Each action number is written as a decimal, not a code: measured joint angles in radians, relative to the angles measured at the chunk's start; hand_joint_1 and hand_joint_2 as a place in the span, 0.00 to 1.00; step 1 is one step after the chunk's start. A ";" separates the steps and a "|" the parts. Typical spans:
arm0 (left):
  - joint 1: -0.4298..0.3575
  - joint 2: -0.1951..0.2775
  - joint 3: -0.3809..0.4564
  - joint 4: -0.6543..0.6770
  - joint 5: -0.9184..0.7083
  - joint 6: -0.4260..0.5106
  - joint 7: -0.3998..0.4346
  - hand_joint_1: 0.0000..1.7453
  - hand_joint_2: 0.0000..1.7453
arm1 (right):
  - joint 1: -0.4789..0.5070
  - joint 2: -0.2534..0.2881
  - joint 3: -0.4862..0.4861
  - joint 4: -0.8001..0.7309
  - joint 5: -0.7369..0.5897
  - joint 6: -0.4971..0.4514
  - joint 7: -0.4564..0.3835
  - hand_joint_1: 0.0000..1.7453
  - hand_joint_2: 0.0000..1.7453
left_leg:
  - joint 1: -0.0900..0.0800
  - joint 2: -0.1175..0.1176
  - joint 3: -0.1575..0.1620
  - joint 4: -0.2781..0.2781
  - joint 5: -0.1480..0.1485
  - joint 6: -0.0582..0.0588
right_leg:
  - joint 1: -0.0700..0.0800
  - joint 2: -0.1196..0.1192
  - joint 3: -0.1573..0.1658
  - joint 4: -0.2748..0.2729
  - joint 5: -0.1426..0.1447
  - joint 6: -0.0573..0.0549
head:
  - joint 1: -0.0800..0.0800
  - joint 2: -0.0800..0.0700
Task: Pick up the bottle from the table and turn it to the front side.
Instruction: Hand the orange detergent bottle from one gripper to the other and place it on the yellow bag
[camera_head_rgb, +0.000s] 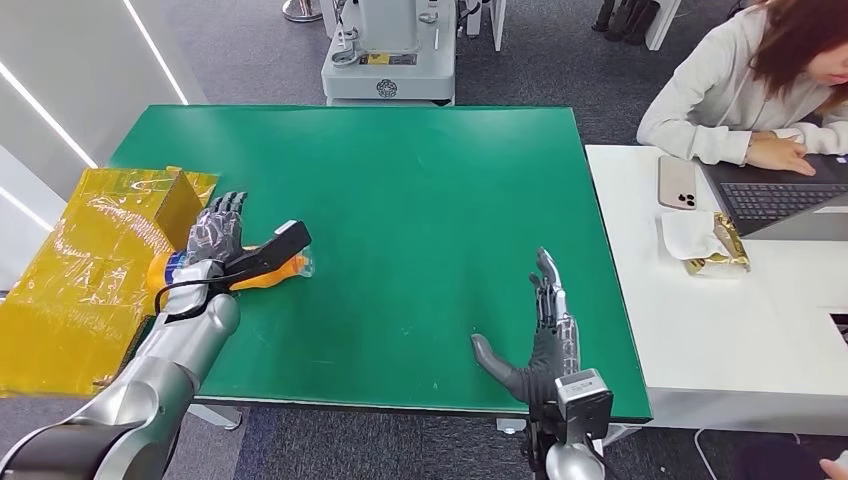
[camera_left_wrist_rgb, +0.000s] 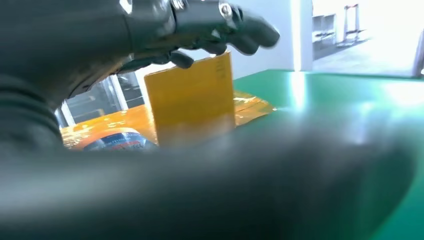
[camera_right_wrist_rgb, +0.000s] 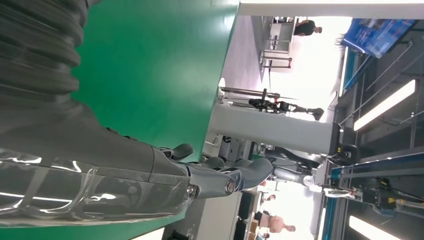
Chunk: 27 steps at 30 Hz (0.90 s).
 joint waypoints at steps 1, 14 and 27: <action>0.006 -0.002 0.010 -0.004 0.021 0.044 -0.038 0.00 0.00 | 0.000 0.000 0.000 0.003 -0.004 -0.001 -0.002 0.00 1.00 | 0.000 0.000 0.000 0.000 0.000 0.000 | 0.000 0.000 0.000 0.000 0.000 0.000 | 0.000 0.000; 0.090 -0.055 0.132 -0.092 0.262 0.294 -0.488 0.00 0.00 | 0.026 -0.001 0.019 0.031 -0.061 -0.046 -0.040 0.00 1.00 | 0.000 0.000 0.000 0.000 0.000 0.000 | 0.000 0.000 0.000 0.000 0.000 0.000 | 0.000 0.000; 0.210 -0.147 0.104 -0.284 0.872 -0.062 -0.617 0.00 0.00 | 0.037 -0.004 0.012 0.029 -0.080 -0.063 -0.046 0.00 1.00 | 0.000 -0.002 0.000 0.000 -0.001 0.000 | 0.000 -0.002 0.000 0.000 0.000 0.000 | 0.000 0.000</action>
